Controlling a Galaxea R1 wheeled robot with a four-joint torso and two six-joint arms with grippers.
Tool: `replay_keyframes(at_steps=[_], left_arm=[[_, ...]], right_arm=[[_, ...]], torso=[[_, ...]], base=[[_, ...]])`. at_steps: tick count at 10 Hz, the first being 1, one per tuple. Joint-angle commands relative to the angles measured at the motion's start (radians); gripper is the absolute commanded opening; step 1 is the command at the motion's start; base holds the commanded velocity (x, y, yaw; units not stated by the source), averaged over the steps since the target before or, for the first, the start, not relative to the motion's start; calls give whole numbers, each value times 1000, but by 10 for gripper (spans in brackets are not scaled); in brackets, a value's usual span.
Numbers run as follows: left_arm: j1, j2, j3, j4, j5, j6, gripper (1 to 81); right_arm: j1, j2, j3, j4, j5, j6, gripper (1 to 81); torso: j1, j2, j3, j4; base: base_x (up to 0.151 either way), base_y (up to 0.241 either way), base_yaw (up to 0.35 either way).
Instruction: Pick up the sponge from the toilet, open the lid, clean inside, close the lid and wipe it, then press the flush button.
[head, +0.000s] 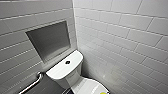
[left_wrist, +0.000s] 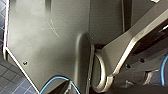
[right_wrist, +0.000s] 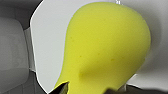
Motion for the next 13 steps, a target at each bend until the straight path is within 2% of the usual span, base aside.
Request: replay_keyframes(at_steps=[1,4,7,13], left_arm=[[8,1,5,-1,68,3,811],[8,-2,5,-1,68,3,811],[8,1,5,-1,68,3,811],[11,-1,5,-1,68,3,811]], right_arm=[[104,0,14,12,-29,3,811],[115,-10,20,10,-3,0,811],[127,-63,119,-13,29,-11,811],[123,-19,75,-14,34,-11,811]], torso=[[0,0,1,0],[0,0,-29,0],[1,0,-27,0],[1,0,-27,0]], base=[[0,0,0],[0,0,0],[0,0,0],[0,0,0]])
